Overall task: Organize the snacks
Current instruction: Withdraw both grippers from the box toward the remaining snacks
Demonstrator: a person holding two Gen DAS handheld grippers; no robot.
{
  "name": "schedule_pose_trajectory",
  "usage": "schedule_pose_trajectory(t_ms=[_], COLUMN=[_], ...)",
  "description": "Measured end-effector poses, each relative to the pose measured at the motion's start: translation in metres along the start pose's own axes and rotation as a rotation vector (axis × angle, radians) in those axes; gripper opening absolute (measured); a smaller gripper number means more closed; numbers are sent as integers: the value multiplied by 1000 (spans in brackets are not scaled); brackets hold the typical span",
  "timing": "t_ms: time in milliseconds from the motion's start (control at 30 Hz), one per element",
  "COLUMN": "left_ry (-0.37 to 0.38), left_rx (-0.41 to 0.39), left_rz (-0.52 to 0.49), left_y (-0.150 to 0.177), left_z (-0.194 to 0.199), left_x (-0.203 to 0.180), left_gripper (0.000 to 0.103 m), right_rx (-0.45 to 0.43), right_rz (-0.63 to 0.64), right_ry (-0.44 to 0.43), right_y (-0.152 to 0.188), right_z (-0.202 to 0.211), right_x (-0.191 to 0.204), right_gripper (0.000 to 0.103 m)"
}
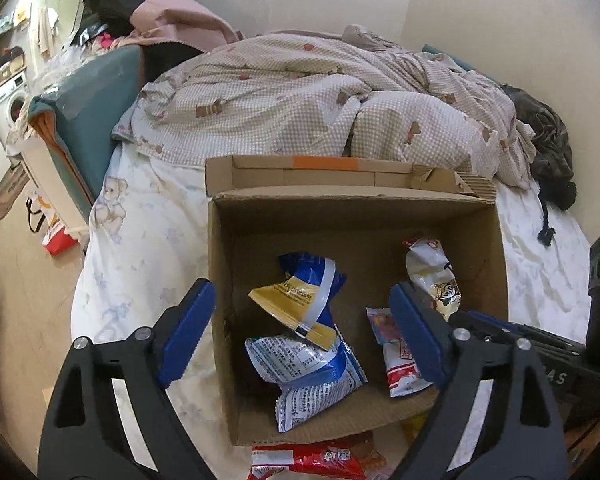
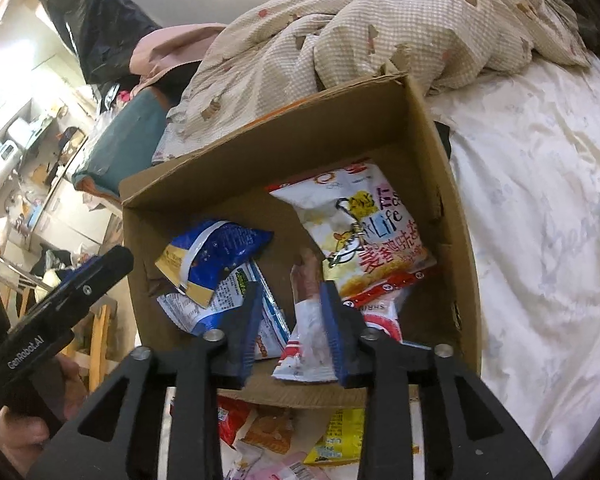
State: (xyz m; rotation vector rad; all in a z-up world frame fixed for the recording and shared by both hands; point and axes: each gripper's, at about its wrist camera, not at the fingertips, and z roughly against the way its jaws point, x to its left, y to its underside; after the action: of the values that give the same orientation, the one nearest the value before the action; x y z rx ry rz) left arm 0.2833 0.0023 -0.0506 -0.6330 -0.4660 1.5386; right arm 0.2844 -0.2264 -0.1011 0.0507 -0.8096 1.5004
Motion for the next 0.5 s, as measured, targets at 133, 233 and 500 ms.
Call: schedule_pose_trajectory(t_ms=[133, 233, 500], left_ry=[8, -2, 14], left_rx=[7, 0, -43], left_rz=[12, 4, -24], left_y=[2, 2, 4], left_z=[-1, 0, 10], left_x=[2, 2, -4], left_gripper=[87, 87, 87], right_rx=[-30, -38, -39], right_rz=[-9, 7, 21], right_ry=[-1, 0, -1], right_y=[-1, -2, -4], right_z=[5, 8, 10], right_x=[-1, 2, 5], right_gripper=[67, 68, 68])
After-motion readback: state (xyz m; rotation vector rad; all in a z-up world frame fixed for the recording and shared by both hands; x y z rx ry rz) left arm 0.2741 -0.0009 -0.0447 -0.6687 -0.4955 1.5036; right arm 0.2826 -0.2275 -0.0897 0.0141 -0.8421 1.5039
